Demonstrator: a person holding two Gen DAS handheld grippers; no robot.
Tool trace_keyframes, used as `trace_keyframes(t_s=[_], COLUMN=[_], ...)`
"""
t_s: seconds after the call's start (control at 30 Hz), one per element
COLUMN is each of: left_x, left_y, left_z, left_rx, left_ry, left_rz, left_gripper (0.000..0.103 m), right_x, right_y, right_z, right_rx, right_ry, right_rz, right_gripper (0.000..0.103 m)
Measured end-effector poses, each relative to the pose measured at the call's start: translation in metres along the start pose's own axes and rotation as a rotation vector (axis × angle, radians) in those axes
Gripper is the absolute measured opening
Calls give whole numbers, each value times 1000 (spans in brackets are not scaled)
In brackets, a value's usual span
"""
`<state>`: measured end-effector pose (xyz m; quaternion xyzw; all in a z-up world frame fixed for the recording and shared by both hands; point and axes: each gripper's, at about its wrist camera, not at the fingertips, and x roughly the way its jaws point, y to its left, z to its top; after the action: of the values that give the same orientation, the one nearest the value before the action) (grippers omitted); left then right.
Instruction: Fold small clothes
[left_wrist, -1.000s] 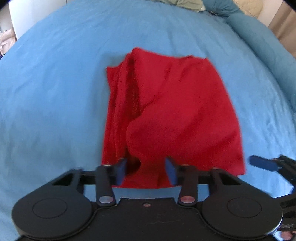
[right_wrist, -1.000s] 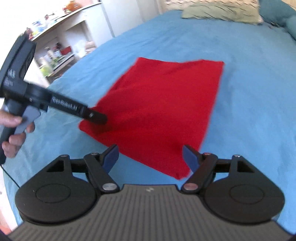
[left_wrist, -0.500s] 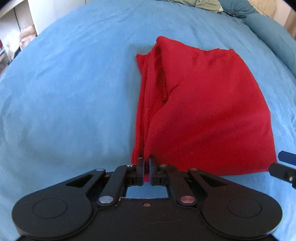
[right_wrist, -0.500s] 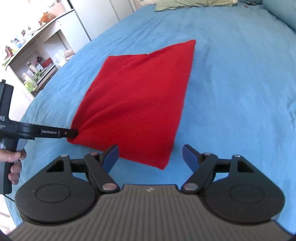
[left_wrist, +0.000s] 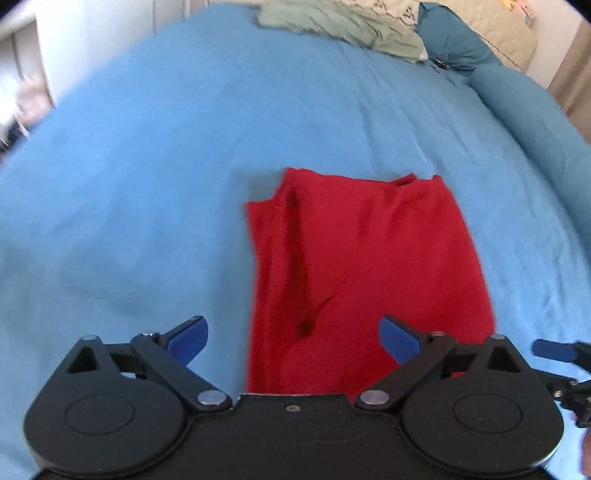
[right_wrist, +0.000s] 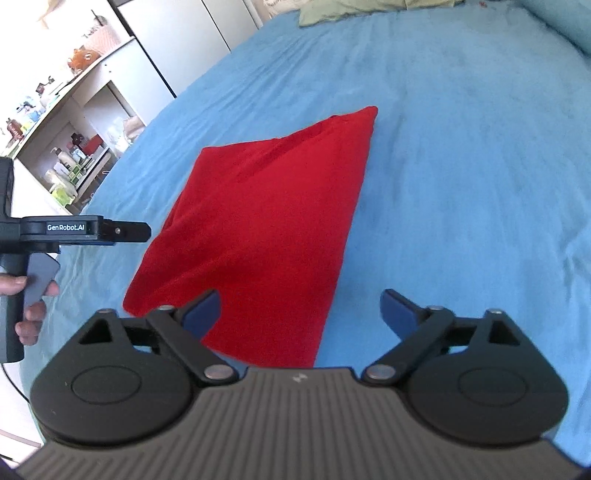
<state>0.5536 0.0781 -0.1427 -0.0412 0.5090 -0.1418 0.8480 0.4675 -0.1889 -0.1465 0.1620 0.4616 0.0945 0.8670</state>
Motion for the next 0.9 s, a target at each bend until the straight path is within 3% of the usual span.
trace_keyframes(t_s=[0.1,0.23,0.3,0.37,0.43,0.5,0.57,0.63,0.77,0.9], left_x=[24,47,60,67,72,72,72,72,67,54], left_y=[3,-2,6,17,22,23,22,20,14,4], left_z=[15,24,27,28,29,28,25,24,26,28], left_rx=[-31,18,-30,-94,-139,-141,-144,-160,-146,-120], left_ry=[60,77,88,108,111,89,83,81,71,44], left_rz=[-54,-33,-81,-125,-155,-168,-174,-176,-156,-128], left_gripper=[101,100,98,84,81,73,63,57,42,30], right_x=[19,47,60,72,80,83,87,89,83,70], right_y=[-13,-34,-41,-46,-47,-45,-43,-38,-30,-17], right_z=[21,36,38,39,39,41,43,45,50,54], right_rx=[72,199,247,284,296,287,285,277,231,187], right_ry=[39,68,76,91,87,74,90,100,87,53], right_rz=[9,53,81,102,117,118,147,136,119,112], right_gripper=[103,103,103,103,103,91,65,61,44,39])
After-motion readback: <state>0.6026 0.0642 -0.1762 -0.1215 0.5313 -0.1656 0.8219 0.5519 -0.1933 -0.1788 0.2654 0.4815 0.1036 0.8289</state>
